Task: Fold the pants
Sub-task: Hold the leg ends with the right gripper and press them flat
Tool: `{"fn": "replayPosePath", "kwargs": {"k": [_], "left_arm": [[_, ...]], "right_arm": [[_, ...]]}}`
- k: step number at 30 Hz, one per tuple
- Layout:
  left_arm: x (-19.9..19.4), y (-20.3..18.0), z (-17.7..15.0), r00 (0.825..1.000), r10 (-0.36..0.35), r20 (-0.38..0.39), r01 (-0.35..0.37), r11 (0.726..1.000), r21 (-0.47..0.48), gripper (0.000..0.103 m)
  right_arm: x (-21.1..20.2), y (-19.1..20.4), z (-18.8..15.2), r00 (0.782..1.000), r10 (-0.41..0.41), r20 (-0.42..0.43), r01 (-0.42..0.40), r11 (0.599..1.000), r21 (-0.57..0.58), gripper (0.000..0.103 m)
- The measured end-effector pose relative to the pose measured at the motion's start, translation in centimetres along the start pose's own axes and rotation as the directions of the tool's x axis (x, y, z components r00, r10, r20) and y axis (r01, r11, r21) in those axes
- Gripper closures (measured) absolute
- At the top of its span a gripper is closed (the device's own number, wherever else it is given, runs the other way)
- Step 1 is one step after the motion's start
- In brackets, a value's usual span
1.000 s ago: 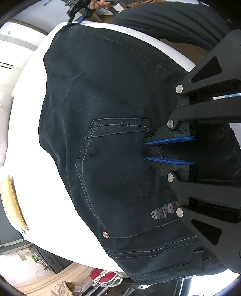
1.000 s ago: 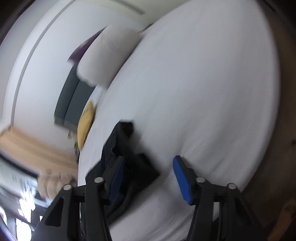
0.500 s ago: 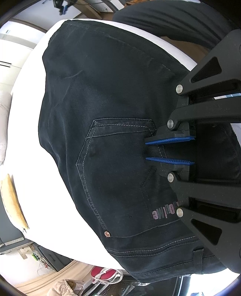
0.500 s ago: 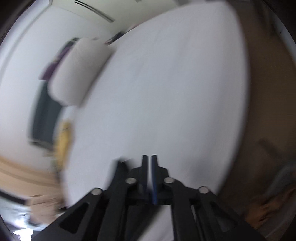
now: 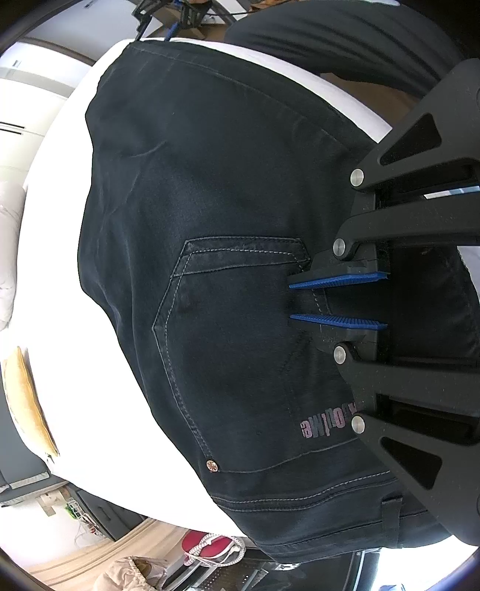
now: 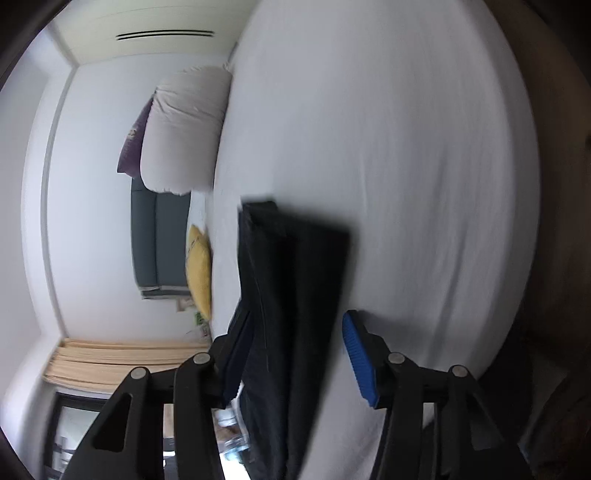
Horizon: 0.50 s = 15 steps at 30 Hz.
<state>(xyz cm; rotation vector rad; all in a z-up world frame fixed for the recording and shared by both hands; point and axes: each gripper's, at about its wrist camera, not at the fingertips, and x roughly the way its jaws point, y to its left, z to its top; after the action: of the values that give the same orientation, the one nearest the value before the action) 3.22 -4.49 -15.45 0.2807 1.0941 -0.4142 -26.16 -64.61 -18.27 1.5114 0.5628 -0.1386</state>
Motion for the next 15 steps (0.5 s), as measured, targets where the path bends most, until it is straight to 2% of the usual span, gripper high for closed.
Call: {"fn": "replayPosePath", "kwargs": {"k": [1,2,3,5,8,9,11,13,15], "left_arm": [[0.0,0.0,0.0,1.000,-0.001,0.000,0.001,1.000,0.001,0.090],[0.0,0.0,0.0,1.000,-0.002,0.000,0.002,1.000,0.000,0.090],[0.0,0.0,0.0,1.000,-0.005,-0.001,0.005,1.000,-0.001,0.090],[-0.1,0.1,0.0,1.000,-0.007,0.000,0.007,1.000,-0.001,0.090],[-0.1,0.2,-0.1,1.000,-0.008,0.003,0.008,1.000,-0.004,0.089],[-0.1,0.2,-0.1,1.000,-0.009,0.005,0.009,1.000,-0.005,0.090],[-0.1,0.4,-0.1,1.000,-0.010,0.006,0.010,1.000,-0.006,0.090],[-0.1,0.4,-0.1,1.000,-0.011,0.009,0.011,1.000,-0.006,0.089],[-0.1,0.5,-0.1,1.000,-0.013,0.008,0.013,1.000,-0.005,0.090]], "right_arm": [[0.3,-0.4,-0.2,1.000,0.011,-0.007,-0.011,1.000,0.013,0.051],[0.5,-0.7,-0.5,1.000,0.016,-0.002,-0.016,1.000,0.024,0.058],[0.8,-1.0,-0.5,1.000,0.022,0.006,-0.022,0.999,0.034,0.075],[1.0,-1.4,-0.3,0.999,0.043,0.014,-0.044,0.997,0.066,0.095],[-1.2,0.2,0.4,0.992,0.003,0.129,-0.008,0.999,0.033,0.099],[-2.7,0.9,0.6,0.983,-0.010,0.185,0.008,1.000,0.016,0.099],[-4.8,1.5,1.4,0.970,-0.057,0.238,0.056,0.998,0.012,0.099],[-6.1,2.3,1.5,0.946,-0.098,0.309,0.110,0.994,-0.024,0.099],[-6.0,4.0,1.1,0.941,-0.140,0.308,0.172,0.982,-0.077,0.098]]}}
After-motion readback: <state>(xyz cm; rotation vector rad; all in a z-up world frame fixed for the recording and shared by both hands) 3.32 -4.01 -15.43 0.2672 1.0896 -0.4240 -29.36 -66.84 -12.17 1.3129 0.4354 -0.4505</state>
